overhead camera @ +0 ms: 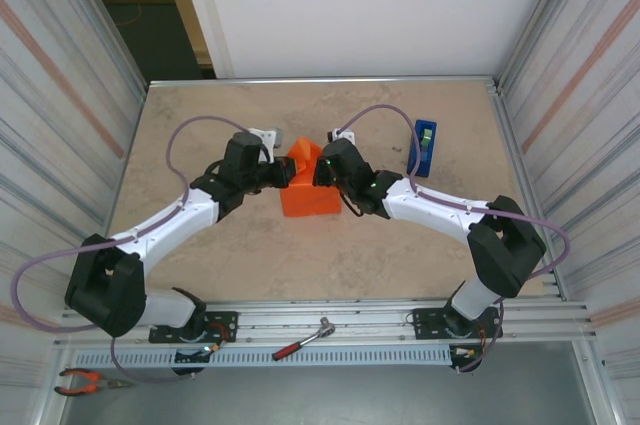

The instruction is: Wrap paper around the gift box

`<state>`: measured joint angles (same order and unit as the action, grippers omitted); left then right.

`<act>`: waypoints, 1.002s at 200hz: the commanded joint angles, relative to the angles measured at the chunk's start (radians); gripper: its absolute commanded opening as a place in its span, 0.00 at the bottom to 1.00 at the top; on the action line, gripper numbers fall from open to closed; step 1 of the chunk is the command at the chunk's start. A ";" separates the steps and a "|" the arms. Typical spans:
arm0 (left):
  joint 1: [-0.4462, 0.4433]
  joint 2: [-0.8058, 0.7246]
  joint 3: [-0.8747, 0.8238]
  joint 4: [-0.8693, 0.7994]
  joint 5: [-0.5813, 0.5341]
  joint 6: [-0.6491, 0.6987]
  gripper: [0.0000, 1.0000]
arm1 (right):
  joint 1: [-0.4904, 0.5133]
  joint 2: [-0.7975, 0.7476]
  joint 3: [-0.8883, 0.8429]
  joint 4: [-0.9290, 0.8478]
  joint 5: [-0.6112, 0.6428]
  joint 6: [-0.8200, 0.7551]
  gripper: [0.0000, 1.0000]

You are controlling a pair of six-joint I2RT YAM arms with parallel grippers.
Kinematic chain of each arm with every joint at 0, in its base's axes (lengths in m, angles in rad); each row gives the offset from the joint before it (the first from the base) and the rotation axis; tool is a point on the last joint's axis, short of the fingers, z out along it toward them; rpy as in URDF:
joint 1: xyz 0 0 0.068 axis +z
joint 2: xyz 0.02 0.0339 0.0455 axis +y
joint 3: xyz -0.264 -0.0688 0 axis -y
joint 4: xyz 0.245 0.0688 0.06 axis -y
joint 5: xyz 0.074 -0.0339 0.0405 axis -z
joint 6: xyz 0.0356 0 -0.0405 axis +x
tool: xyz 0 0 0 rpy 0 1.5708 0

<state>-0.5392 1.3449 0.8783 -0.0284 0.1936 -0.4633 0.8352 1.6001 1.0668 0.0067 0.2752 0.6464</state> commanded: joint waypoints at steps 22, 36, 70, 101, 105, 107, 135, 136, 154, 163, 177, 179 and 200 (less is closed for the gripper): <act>-0.040 0.026 0.035 -0.072 -0.063 0.038 0.00 | 0.013 0.066 -0.087 -0.201 -0.149 0.059 0.00; -0.046 0.033 0.044 -0.088 -0.073 0.025 0.00 | 0.009 0.060 -0.086 -0.200 -0.173 0.062 0.00; -0.062 0.053 0.076 -0.150 -0.116 -0.051 0.02 | -0.008 0.022 -0.077 -0.198 -0.218 0.082 0.00; -0.071 0.056 0.082 -0.167 -0.130 -0.151 0.15 | -0.040 -0.017 -0.062 -0.191 -0.276 0.100 0.00; -0.073 0.056 0.083 -0.166 -0.133 -0.156 0.15 | -0.044 -0.020 -0.058 -0.189 -0.285 0.102 0.00; -0.075 0.057 0.083 -0.166 -0.134 -0.160 0.16 | -0.046 -0.022 -0.058 -0.188 -0.289 0.103 0.00; -0.091 0.054 0.095 -0.171 -0.153 -0.181 0.16 | -0.061 -0.035 -0.045 -0.183 -0.322 0.114 0.00; -0.091 0.054 0.095 -0.171 -0.153 -0.182 0.16 | -0.062 -0.035 -0.044 -0.183 -0.323 0.114 0.00; -0.100 0.052 0.103 -0.170 -0.156 -0.187 0.17 | -0.066 -0.040 -0.045 -0.183 -0.328 0.115 0.00; -0.105 0.055 0.111 -0.170 -0.157 -0.186 0.18 | -0.070 -0.041 -0.044 -0.183 -0.330 0.117 0.00; -0.114 0.062 0.123 -0.175 -0.166 -0.179 0.20 | -0.075 -0.040 -0.049 -0.177 -0.336 0.124 0.00; -0.115 0.063 0.124 -0.175 -0.168 -0.178 0.20 | -0.075 -0.040 -0.049 -0.177 -0.338 0.124 0.00; -0.130 0.081 0.139 -0.182 -0.186 -0.158 0.24 | -0.086 -0.040 -0.051 -0.173 -0.351 0.132 0.00</act>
<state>-0.6460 1.3907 0.9829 -0.1711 0.0311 -0.6262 0.7486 1.5497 1.0534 -0.0307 0.0071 0.7334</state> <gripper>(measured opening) 0.223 0.059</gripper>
